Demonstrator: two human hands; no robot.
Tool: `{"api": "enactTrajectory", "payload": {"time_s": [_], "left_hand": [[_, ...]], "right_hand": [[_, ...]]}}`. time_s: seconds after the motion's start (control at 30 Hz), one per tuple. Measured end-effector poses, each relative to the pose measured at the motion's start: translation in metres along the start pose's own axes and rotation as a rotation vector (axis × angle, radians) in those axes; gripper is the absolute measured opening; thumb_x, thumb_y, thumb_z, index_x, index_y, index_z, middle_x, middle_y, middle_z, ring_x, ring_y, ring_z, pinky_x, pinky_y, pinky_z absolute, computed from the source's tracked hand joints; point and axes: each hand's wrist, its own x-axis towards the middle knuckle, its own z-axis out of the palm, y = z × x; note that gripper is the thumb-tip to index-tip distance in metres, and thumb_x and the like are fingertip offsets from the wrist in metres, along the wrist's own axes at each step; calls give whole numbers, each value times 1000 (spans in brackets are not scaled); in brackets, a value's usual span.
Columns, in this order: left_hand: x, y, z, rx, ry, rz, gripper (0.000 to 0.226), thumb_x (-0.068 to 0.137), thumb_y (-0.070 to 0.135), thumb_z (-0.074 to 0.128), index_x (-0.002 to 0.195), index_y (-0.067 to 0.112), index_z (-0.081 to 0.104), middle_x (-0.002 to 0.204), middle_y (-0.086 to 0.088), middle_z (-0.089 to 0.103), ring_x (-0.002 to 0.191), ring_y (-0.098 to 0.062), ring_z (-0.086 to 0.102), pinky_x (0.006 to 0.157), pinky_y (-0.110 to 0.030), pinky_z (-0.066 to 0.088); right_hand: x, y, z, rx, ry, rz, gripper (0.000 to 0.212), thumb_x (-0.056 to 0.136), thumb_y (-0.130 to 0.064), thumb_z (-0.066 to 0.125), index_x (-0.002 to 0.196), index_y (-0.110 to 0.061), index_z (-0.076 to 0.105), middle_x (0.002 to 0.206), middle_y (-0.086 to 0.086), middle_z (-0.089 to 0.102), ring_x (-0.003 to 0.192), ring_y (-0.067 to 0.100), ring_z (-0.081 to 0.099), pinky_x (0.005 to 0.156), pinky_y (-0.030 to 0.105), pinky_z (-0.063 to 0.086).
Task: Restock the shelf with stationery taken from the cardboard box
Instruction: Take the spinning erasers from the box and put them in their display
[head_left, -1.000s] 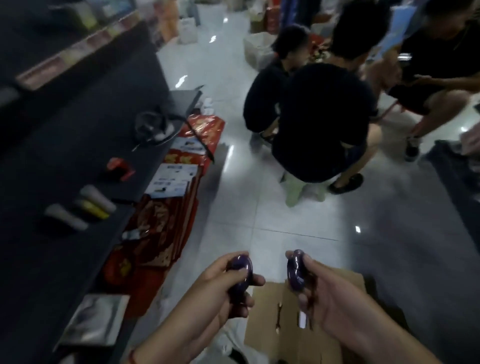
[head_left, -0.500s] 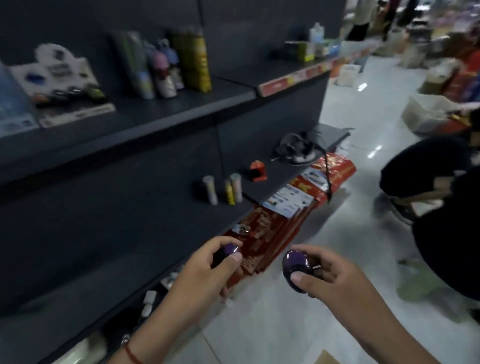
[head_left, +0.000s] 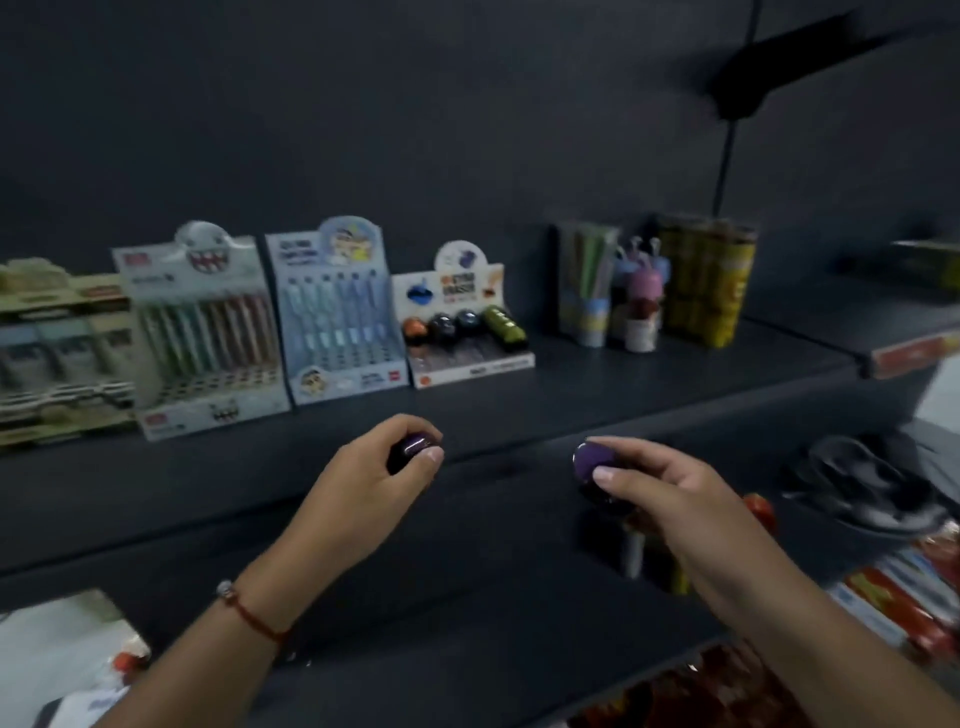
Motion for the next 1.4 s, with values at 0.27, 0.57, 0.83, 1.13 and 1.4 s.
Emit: {"api": "enactTrajectory", "payload": {"time_s": [0.27, 0.57, 0.83, 1.13, 1.4], "left_hand": [[90, -44, -30, 64, 96, -29, 6, 97, 38, 55, 100, 40, 59, 96, 19, 63, 87, 4, 57, 78, -21, 48], [179, -56, -11, 253, 46, 46, 20, 96, 32, 55, 113, 41, 56, 89, 15, 66, 72, -1, 61, 63, -24, 51], [179, -75, -18, 23, 115, 23, 23, 96, 30, 60, 112, 46, 61, 98, 31, 64, 92, 14, 58, 72, -2, 40], [179, -73, -17, -105, 133, 3, 17, 94, 28, 61, 104, 42, 63, 95, 29, 63, 87, 6, 60, 72, -8, 45], [177, -70, -19, -372, 29, -87, 38, 90, 9, 62, 110, 40, 64, 92, 13, 68, 69, -2, 61, 59, -21, 47]], "right_hand": [[161, -33, 68, -17, -118, -172, 20, 83, -3, 72, 99, -15, 71, 98, 12, 73, 80, 10, 68, 65, 17, 53], [291, -48, 70, -330, -149, -330, 28, 78, -6, 78, 96, -19, 62, 90, -1, 72, 75, 6, 65, 66, 20, 51], [334, -45, 94, -714, -297, -425, 29, 71, -14, 85, 87, -29, 67, 87, -10, 71, 78, 0, 65, 75, 22, 52], [337, -32, 105, -862, -327, -460, 29, 79, -13, 80, 106, -22, 73, 92, -13, 67, 85, 5, 63, 82, 22, 51], [333, -22, 114, -1031, -210, -601, 39, 83, -19, 77, 121, -19, 69, 114, 1, 63, 103, 18, 60, 90, 30, 47]]}}
